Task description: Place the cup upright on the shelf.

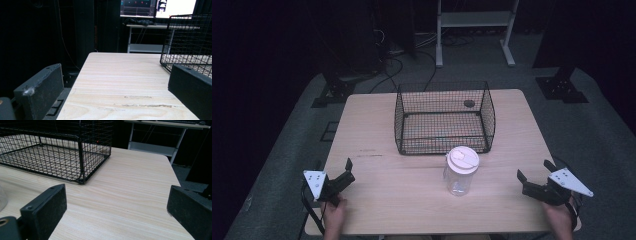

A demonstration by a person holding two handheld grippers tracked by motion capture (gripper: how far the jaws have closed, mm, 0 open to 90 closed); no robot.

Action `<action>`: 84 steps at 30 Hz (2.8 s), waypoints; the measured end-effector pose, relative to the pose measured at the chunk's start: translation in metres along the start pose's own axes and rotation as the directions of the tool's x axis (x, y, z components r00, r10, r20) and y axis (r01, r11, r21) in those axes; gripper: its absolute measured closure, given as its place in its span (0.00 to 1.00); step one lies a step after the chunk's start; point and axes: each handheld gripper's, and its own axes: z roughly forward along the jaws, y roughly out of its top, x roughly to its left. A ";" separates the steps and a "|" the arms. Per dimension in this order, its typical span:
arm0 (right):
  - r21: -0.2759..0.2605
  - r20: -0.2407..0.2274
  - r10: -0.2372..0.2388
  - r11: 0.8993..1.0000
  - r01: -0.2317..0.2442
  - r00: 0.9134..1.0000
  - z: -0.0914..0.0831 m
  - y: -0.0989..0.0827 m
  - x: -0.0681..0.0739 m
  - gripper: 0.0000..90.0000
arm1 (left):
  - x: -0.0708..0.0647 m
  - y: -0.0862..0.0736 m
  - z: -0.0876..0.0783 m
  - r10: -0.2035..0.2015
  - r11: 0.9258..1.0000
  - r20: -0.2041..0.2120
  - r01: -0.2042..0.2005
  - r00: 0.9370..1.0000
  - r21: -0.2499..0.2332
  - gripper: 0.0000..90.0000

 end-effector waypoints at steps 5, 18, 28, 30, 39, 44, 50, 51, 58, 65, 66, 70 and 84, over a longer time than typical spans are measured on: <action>-0.001 -0.005 0.001 1.000 -0.001 1.000 0.000 0.000 0.000 0.02 | 0.000 0.000 0.000 0.001 1.000 -0.001 -0.001 1.000 0.001 0.00; -0.020 -0.066 -0.017 1.000 0.016 0.998 -0.003 0.012 0.013 0.02 | -0.001 0.000 -0.001 0.003 1.000 0.007 -0.003 1.000 -0.003 0.00; -0.052 -0.151 -0.051 0.998 0.043 0.987 -0.010 0.029 0.034 0.02 | -0.001 0.000 -0.001 0.002 1.000 0.005 -0.002 1.000 -0.002 0.00; -0.055 -0.167 -0.056 0.997 0.048 0.984 -0.010 0.031 0.037 0.02 | -0.001 0.000 0.000 0.002 1.000 0.004 -0.002 1.000 -0.001 0.00; -0.074 -0.223 -0.098 0.994 0.084 0.970 -0.016 0.042 0.055 0.02 | -0.002 0.000 -0.001 0.004 1.000 0.002 -0.004 1.000 -0.001 0.00; -0.089 -0.252 -0.120 0.991 0.101 0.960 -0.019 0.048 0.066 0.02 | -0.001 0.000 -0.001 0.002 1.000 0.002 -0.002 1.000 -0.001 0.00; -0.099 -0.280 -0.137 0.989 0.113 0.950 -0.018 0.051 0.079 0.02 | -0.001 0.000 -0.001 0.000 1.000 0.004 0.000 1.000 0.000 0.00; -0.099 -0.287 -0.142 0.988 0.118 0.947 -0.017 0.052 0.082 0.02 | -0.001 0.000 -0.001 0.000 1.000 0.003 0.000 1.000 0.000 0.00; -0.114 -0.327 -0.159 0.985 0.128 0.932 -0.014 0.056 0.100 0.00 | 0.000 0.000 -0.001 -0.004 1.000 0.005 0.004 1.000 0.000 0.00; -0.116 -0.364 -0.167 0.984 0.134 0.916 -0.008 0.057 0.113 0.00 | 0.000 0.000 -0.001 -0.005 1.000 0.005 0.005 1.000 0.001 0.00; -0.119 -0.370 -0.168 0.984 0.133 0.914 -0.006 0.058 0.115 0.00 | 0.000 0.000 -0.001 -0.005 1.000 0.005 0.005 1.000 0.000 0.00; -0.121 -0.389 -0.174 0.983 0.137 0.905 -0.002 0.061 0.122 0.00 | 0.000 0.000 -0.001 -0.004 1.000 0.005 0.004 1.000 0.000 0.00; -0.130 -0.403 -0.177 0.982 0.135 0.898 0.016 0.069 0.136 0.00 | 0.000 0.000 -0.001 -0.003 1.000 0.006 0.003 1.000 -0.001 0.00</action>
